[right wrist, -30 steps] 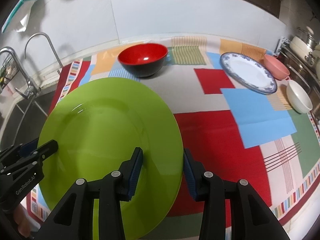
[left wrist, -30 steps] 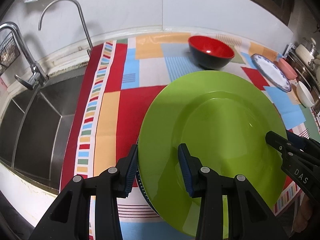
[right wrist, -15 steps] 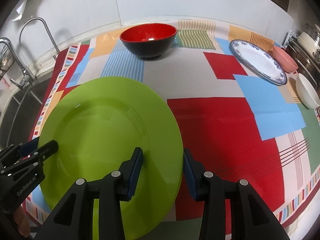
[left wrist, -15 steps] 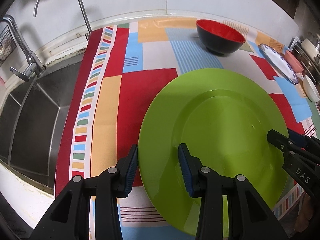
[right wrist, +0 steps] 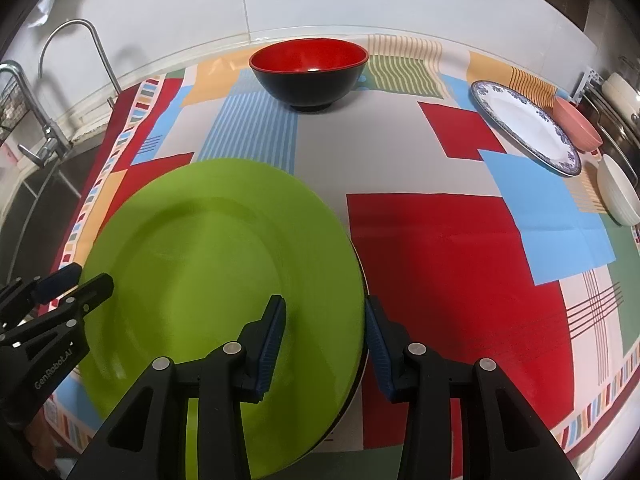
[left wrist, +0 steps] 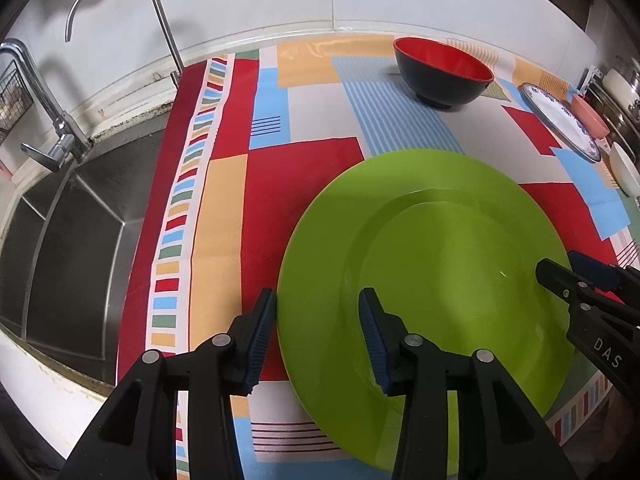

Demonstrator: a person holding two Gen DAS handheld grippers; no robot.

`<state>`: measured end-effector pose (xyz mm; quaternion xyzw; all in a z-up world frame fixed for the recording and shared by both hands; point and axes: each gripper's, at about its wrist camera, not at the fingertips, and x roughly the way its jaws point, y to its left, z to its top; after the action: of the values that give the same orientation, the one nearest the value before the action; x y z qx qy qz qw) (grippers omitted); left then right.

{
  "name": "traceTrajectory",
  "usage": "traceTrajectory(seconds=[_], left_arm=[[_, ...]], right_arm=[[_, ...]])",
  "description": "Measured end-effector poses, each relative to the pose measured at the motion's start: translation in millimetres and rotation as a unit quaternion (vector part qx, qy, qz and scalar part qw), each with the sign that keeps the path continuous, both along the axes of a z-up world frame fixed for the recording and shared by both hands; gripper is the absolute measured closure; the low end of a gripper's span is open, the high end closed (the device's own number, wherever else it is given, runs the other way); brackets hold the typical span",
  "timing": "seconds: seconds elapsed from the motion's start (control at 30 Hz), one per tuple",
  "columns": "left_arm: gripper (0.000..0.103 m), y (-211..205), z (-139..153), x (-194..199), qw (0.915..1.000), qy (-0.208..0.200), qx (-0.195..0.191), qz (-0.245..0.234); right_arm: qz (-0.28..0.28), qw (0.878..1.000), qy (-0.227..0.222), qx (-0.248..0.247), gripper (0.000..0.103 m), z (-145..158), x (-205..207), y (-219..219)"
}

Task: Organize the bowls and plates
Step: 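Lower the lime-green plate onto the blue-and-white plate and open both grippers, then move both grippers to the blue-and-white plate beside the pink bowl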

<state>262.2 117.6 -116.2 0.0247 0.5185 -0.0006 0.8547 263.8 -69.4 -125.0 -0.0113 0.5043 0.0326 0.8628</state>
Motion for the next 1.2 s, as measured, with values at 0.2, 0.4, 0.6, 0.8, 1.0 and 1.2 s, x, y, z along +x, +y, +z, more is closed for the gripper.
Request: traceTrajectory(seconds=[0.2,0.4,0.6,0.8,1.0,1.2], left_arm=[[0.042,-2.9,16.0,-3.7,0.9996,-0.021,-0.008,-0.015],[0.036,-14.1,42.1,-7.4,0.997,-0.06,-0.018,-0.046],[0.032,-34.5,68.6,-7.0,0.9912,-0.1,-0.027,-0.082],[0.031,-64.3,87.2,0.5,0.9854,-0.125,-0.03,-0.111],[0.03,-99.1,95.3,9.5,0.9825,-0.135,-0.034,-0.123],[0.03,-136.5,101.0,20.4,0.9801,-0.143,-0.035,-0.133]], right_arm=[[-0.01,1.0,-0.013,-0.003,0.049,7.5,-2.9,-3.4],[-0.022,0.999,-0.032,0.002,0.049,25.8,-11.2,-12.5],[-0.052,0.996,-0.069,0.001,0.049,52.1,-22.9,-29.6],[-0.082,0.992,-0.097,-0.004,0.049,71.7,-27.8,-55.9],[-0.1,0.989,-0.105,-0.008,0.049,81.0,-25.9,-90.7],[-0.111,0.987,-0.119,-0.013,0.049,90.9,-20.6,-126.4]])
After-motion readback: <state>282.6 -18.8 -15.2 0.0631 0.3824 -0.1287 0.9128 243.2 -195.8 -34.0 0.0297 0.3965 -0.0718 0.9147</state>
